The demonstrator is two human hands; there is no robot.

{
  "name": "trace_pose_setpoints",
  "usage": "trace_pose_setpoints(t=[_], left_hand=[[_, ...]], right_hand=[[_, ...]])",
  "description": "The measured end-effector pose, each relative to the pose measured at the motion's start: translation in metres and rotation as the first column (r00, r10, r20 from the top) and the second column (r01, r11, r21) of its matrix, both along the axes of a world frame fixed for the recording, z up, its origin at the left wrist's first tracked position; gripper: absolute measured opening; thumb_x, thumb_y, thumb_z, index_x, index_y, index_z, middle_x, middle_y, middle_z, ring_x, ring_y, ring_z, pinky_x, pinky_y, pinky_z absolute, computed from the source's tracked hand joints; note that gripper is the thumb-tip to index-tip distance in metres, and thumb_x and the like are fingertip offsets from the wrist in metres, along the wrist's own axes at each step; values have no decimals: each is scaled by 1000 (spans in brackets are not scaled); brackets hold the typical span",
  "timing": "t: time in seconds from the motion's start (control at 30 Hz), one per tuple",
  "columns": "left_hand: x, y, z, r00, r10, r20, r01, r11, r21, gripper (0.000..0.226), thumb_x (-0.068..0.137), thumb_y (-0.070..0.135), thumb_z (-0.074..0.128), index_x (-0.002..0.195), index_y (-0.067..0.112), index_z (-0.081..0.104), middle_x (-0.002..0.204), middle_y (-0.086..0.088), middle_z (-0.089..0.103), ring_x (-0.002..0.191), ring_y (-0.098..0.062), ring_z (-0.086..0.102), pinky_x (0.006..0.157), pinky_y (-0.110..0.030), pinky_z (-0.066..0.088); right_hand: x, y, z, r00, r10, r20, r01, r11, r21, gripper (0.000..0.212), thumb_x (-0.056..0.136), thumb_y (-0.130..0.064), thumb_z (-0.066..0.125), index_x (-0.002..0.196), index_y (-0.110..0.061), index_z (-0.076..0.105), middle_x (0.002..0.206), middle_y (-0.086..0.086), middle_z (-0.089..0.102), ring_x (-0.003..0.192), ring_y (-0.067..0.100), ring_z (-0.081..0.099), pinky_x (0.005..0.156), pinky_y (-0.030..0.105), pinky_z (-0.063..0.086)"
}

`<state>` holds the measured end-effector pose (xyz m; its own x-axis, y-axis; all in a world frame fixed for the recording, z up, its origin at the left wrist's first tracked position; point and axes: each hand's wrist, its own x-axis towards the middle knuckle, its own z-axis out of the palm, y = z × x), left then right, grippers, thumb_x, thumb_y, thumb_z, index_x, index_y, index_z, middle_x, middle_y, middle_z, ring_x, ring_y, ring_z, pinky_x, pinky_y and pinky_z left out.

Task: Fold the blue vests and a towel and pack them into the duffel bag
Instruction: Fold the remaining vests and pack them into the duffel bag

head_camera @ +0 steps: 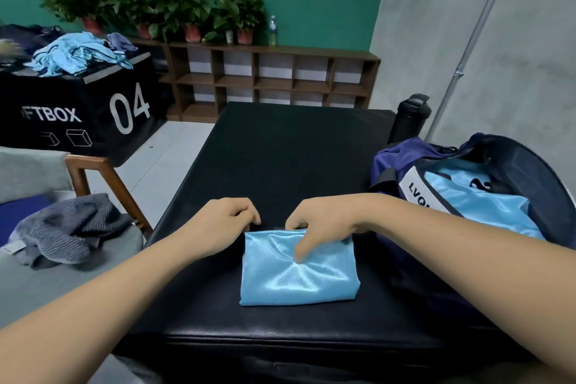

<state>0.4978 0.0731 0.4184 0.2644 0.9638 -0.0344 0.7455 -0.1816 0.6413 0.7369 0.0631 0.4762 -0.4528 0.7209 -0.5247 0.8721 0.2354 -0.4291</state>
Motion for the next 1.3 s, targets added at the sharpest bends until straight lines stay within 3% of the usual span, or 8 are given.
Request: trace_pose_setpoints(t=[0.2,0.4,0.57,0.67,0.83,0.97,1.1,1.3], left_hand=[[12,3,-1,999,-19,26,18,999,44,26,101,22,51,92,36,70,81,11,73,68,-11,61,67,-31,52],[43,1,12,997,-55,48,49,993,107,25,103,17,56,95,35,72,83,19,72,59,-1,57,54,-16,45],[79,-5,34,974,-99,206,65,984,166,24,102,20,59,105,41,70,87,11,75,78,-21,69,68,-34,55],[108,-12,45,955,-150,256,98,974,205,21,102,20,64,104,39,71,87,11,74,78,-22,68,70,-32,53],[166,-31,62,926,-336,173,277,915,294,18,98,16,72,97,34,74,92,16,72,80,-9,65,69,-13,48],[216,-29,72,872,-487,45,429,806,408,23,93,16,74,98,38,70,97,16,67,95,-7,67,81,-19,50],[259,-17,80,859,-512,19,426,736,527,19,92,18,70,99,35,66,100,18,60,97,-7,61,85,-28,50],[314,-8,76,827,-518,-218,545,645,536,36,95,29,61,131,33,60,130,16,53,122,-9,50,95,-30,48]], right_hand=[[43,-18,75,999,-24,-46,34,974,223,16,87,-31,82,87,-18,71,78,-5,70,68,12,67,59,36,53],[127,-37,164,981,-174,-82,191,927,324,14,90,-29,82,101,-22,77,96,1,80,87,24,80,76,54,66],[194,-49,200,938,-336,-87,346,888,304,12,94,-22,81,105,-20,77,99,2,82,89,24,81,72,38,64],[223,-49,196,922,-386,-33,377,873,310,11,92,-25,83,100,-21,77,96,0,82,87,21,80,70,35,63],[256,-44,169,904,-406,132,340,872,352,19,88,-36,84,102,-25,77,95,-6,80,89,17,79,81,50,66],[271,-38,154,901,-403,164,290,838,463,19,92,-38,80,102,-23,74,99,-3,76,93,19,74,82,46,64],[275,-23,132,914,-373,158,238,811,535,24,95,-39,77,105,-19,72,100,1,74,92,22,69,81,39,55],[287,5,85,867,-331,371,-5,741,672,22,95,-43,73,93,-27,57,91,-5,61,103,25,58,88,39,27]])
